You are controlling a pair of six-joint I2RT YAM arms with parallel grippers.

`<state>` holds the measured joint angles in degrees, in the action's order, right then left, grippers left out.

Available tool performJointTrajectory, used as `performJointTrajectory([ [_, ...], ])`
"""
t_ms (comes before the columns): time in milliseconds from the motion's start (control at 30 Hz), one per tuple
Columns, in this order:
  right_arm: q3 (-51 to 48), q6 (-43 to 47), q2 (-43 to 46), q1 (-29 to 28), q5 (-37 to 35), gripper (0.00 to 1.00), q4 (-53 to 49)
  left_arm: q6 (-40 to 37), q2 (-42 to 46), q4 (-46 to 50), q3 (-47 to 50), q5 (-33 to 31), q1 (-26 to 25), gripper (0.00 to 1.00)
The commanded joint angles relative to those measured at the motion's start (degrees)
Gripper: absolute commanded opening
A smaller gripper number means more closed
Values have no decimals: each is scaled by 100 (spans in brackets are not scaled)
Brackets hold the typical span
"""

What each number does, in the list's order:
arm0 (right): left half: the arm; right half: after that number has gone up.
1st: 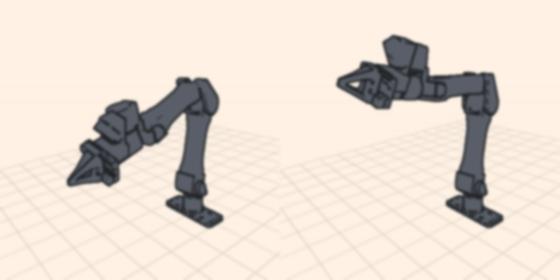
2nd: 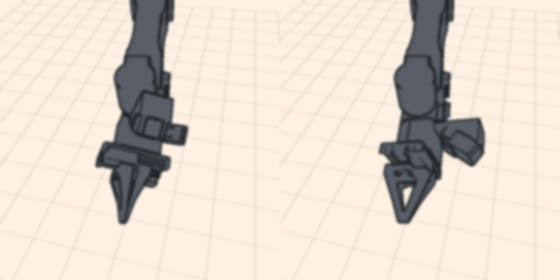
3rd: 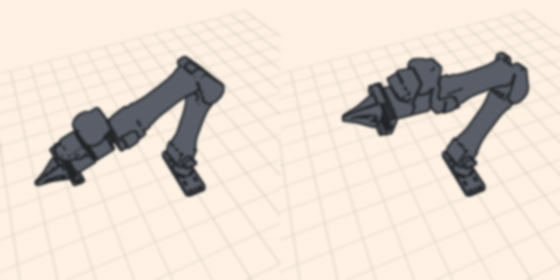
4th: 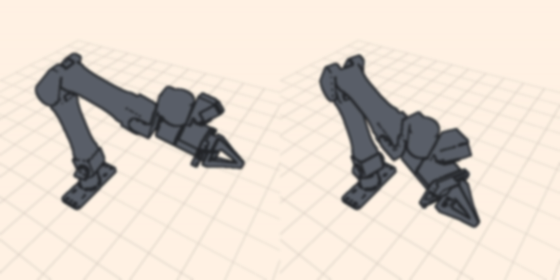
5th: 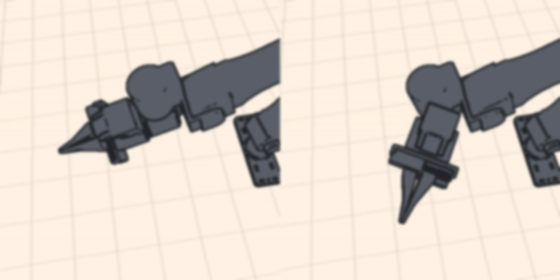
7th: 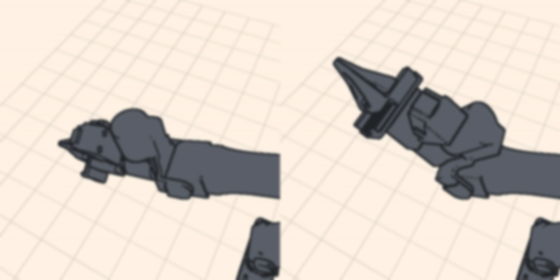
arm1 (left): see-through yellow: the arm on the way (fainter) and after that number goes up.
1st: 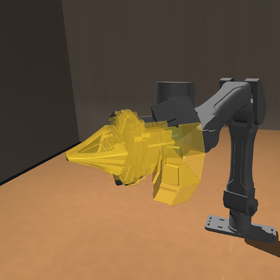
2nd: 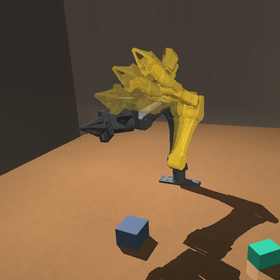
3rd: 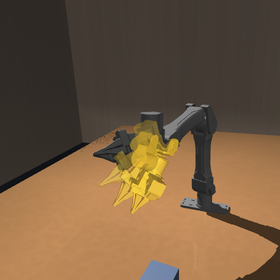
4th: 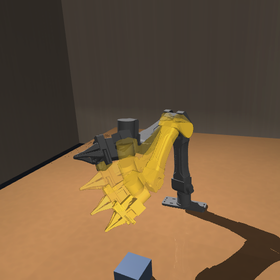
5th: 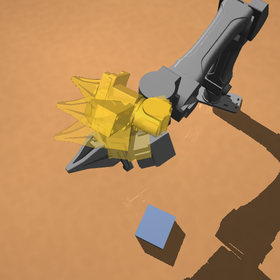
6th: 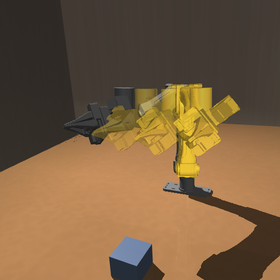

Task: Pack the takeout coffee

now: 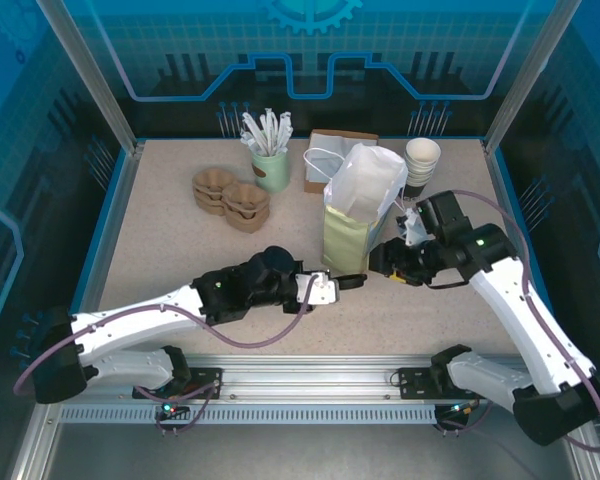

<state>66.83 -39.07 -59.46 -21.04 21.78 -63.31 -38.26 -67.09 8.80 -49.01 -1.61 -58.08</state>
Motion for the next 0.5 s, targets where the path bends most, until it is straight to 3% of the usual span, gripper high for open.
performJointTrajectory([
  [0,-129,110,310,108,53,53,259,779,219,429,-324,354,112,12],
  [467,-726,-401,764,113,620,53,1100,3385,1047,1649,-530,631,629,14],
])
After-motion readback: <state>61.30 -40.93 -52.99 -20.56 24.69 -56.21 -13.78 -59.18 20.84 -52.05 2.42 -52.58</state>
